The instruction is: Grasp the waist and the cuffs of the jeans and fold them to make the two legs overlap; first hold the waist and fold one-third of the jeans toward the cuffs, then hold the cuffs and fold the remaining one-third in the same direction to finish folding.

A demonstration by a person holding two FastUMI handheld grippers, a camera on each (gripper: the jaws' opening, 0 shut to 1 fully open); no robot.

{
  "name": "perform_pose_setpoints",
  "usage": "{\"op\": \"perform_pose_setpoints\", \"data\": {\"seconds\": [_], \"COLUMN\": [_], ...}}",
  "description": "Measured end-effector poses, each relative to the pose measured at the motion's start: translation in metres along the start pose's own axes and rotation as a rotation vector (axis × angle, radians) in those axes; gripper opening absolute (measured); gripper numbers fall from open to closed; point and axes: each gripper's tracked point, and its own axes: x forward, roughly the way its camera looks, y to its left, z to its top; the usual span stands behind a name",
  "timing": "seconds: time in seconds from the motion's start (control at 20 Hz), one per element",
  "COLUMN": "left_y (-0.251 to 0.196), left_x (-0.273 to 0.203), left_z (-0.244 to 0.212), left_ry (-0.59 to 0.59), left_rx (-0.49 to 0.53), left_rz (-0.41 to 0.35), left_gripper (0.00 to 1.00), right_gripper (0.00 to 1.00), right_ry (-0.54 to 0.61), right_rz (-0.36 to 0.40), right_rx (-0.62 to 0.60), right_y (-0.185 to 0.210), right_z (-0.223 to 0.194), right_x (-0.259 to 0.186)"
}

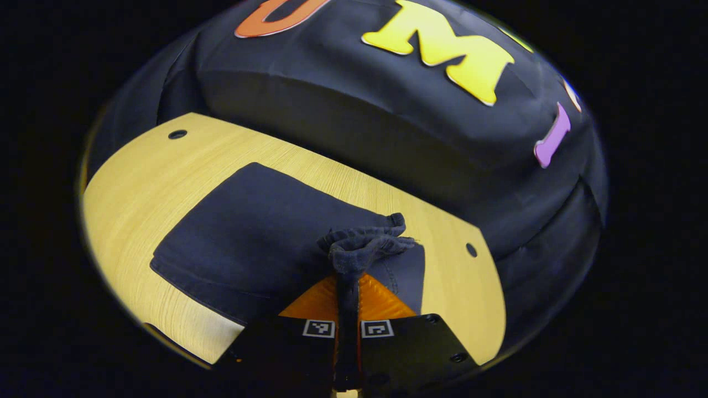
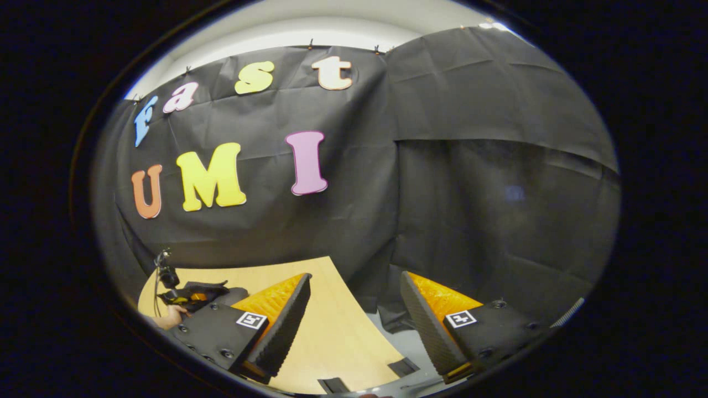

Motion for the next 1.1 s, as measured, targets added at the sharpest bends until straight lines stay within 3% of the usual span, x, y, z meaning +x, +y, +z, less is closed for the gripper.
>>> {"op": "perform_pose_setpoints", "data": {"seconds": [0.25,0.35,0.4,0.45,0.6,0.65,0.75,0.85,1.1], "left_y": [0.005,-0.004,-0.009,-0.018,-0.052,-0.044,-0.061,-0.061,-0.059], "left_x": [0.01,0.007,0.003,-0.004,-0.025,-0.006,-0.031,-0.044,-0.132], "left_z": [-0.017,-0.014,-0.009,-0.005,0.015,-0.012,0.032,0.067,0.173], "left_ry": [-0.018,-0.045,-0.065,-0.08,-0.156,-0.185,-0.261,-0.358,-0.59], "left_rx": [0.427,0.558,0.608,0.641,0.703,0.707,0.683,0.653,0.626], "left_rz": [0.111,0.121,0.119,0.102,0.013,-0.009,-0.046,-0.022,0.031], "left_gripper": [0.06,0.23,0.46,0.48,1.0,1.0,1.0,1.0,0.99], "right_gripper": [1.0,1.0,1.0,1.0,1.0,1.0,1.0,1.0,0.99], "right_ry": [0.056,0.071,0.082,0.097,0.113,0.108,0.105,0.099,0.038], "right_rz": [-0.011,0.002,0.016,0.031,0.094,0.118,0.175,0.236,0.419], "right_rx": [0.018,0.005,0.001,-0.001,-0.01,-0.021,-0.028,-0.014,0.074], "right_y": [0.002,0.009,0.015,0.021,0.049,0.06,0.087,0.121,0.232], "right_z": [-0.029,-0.041,-0.047,-0.051,-0.059,-0.06,-0.06,-0.059,-0.029], "right_x": [0.009,0.017,0.021,0.027,0.043,0.052,0.071,0.09,0.119]}}
